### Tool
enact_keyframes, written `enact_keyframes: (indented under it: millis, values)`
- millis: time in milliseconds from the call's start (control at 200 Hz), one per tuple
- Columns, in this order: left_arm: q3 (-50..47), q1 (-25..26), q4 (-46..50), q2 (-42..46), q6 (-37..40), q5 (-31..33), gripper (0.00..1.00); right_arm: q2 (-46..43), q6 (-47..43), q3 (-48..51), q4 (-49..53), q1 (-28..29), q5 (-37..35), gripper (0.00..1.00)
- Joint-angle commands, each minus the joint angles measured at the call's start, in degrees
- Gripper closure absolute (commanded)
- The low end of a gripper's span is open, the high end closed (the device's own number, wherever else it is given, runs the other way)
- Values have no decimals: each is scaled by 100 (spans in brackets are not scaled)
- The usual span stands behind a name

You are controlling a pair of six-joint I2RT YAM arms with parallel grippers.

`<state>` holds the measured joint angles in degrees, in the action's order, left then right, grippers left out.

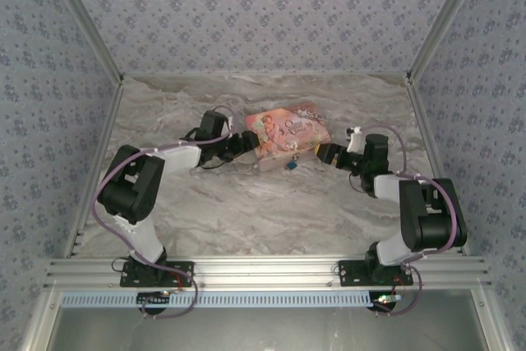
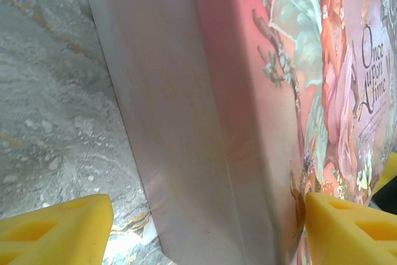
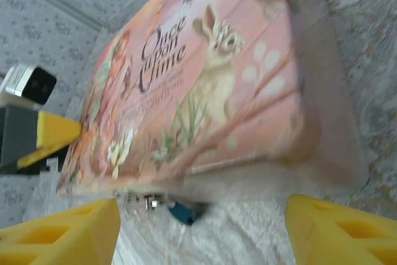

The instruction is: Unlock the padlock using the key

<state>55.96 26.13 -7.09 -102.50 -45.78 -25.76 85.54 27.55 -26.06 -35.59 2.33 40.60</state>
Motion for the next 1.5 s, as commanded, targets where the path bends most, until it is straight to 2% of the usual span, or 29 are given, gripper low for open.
enact_keyframes:
  millis: [0,170,545,944,1079,1499]
  values:
    - [-349,15,693,-75,-168,484,22,-127,-319,335,-701,91,500,30]
    - [-334,39,678,-31,-241,484,22,187,-406,398,-1172,505,676,36]
    - [-305,50,595,-156,-441,440,23,1246,-127,30,-1934,1060,375,42]
    - [-304,63,542,-181,-497,405,25,1838,46,-269,-2367,1267,260,46]
    - [-306,68,499,-205,-535,381,25,1887,23,-268,-2448,1253,376,52]
    - [-332,63,462,-209,-581,396,25,1923,-100,-153,-2389,1204,497,79]
